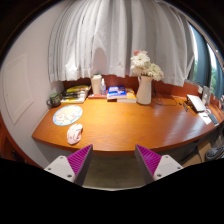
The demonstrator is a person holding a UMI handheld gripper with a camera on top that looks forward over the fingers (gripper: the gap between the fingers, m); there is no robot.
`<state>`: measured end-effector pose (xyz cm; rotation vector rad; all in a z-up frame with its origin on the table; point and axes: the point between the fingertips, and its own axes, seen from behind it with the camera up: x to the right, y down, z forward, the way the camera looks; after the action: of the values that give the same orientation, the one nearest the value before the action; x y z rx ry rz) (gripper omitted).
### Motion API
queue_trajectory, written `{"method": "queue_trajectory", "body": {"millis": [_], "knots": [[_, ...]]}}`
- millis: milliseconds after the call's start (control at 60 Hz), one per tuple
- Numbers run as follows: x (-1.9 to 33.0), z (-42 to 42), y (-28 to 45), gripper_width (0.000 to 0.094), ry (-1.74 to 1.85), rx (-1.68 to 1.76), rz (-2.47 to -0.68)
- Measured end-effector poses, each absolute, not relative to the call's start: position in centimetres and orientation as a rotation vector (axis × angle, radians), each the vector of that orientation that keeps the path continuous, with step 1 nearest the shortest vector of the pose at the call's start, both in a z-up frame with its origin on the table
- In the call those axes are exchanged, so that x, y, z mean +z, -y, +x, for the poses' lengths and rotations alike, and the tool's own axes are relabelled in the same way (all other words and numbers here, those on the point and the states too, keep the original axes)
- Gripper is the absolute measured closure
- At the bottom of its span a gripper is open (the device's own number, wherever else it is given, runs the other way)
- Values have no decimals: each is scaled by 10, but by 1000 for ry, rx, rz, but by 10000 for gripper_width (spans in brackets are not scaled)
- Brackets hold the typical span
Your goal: Arrange mouse
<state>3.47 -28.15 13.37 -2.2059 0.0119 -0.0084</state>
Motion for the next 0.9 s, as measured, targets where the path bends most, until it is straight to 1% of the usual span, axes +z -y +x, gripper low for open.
{"method": "queue_trajectory", "body": {"millis": [133, 250, 400, 483, 633, 683, 733, 817, 850, 900], "knots": [[74, -37, 274, 84, 31, 38, -2271], [36, -98, 262, 69, 67, 81, -2323], [18, -147, 220, 72, 73, 76, -2330], [13, -153, 186, 74, 44, 29, -2315], [-5, -155, 136, 82, -9, -10, -2331], [-8, -156, 124, 114, -18, -11, -2332], [-13, -157, 117, 186, -23, -16, -2337], [-14, -157, 110, 410, -32, -29, -2328], [-13, -157, 108, 412, -34, -36, -2320], [-14, -157, 106, 442, -42, -49, -2311]]}}
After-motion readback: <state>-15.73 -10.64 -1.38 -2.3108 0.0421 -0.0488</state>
